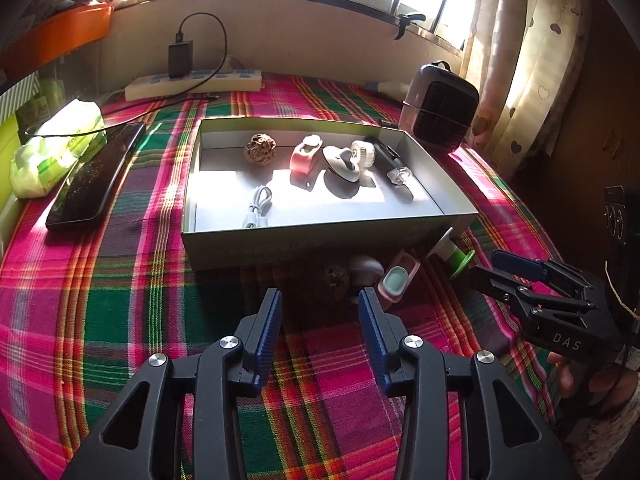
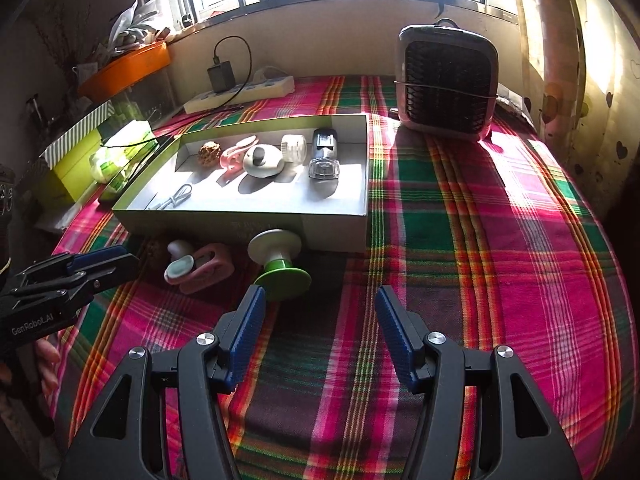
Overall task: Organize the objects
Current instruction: 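Move the left tool to the brown walnut while the right tool moves to the green spool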
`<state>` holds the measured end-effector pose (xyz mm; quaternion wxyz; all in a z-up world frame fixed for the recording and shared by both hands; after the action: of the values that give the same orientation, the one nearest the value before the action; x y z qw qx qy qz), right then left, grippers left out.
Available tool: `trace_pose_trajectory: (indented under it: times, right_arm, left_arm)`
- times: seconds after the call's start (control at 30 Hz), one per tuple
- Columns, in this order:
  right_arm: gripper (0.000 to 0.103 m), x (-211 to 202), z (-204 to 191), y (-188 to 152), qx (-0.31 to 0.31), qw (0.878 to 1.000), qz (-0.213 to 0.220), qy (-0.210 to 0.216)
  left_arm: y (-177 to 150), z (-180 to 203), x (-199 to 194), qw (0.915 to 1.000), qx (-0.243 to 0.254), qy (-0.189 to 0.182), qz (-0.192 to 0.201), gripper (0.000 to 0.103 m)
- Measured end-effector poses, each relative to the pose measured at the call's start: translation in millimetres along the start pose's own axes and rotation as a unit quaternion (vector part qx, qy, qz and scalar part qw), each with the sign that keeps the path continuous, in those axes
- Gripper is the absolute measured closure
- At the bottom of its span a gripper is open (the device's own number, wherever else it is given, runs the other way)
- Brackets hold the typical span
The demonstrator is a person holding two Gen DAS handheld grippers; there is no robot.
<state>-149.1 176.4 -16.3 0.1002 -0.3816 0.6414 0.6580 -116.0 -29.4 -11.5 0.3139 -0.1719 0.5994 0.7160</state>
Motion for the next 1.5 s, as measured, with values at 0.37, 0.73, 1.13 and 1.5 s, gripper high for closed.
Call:
trace_pose_trajectory:
  times: [0.37, 0.73, 1.13, 1.5]
  right_arm:
    - [0.045, 7, -4, -1, -0.009, 1.000, -0.011, 0.010]
    - [0.044, 11, -5, 0, -0.014, 1.000, -0.016, 0.012]
    - [0.044, 13, -10, 1, -0.016, 1.000, -0.021, 0.007]
    - [0.044, 28, -15, 7, -0.018, 0.999, -0.029, -0.010]
  left_arm:
    - [4, -2, 18, 0.9999, -0.004, 0.006, -0.012, 0.063]
    - [7, -2, 27, 0.9999, -0.005, 0.004, -0.011, 0.064]
    - [6, -7, 26, 0.9999, -0.011, 0.003, -0.008, 0.076]
    - [-3, -20, 12, 0.9997, -0.024, -0.001, -0.005, 0.076]
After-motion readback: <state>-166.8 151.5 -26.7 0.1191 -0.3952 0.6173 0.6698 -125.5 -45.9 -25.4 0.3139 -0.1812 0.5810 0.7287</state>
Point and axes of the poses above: each gripper's, at about its wrist camera, not at the fingertips, and x roughly the way its jaws point, z to its right, y to its top, the point moved 4 cm from there along x, roughly the way its jaws point, and after that the axes turned 9 degrees about z, right-handed, at the moved point
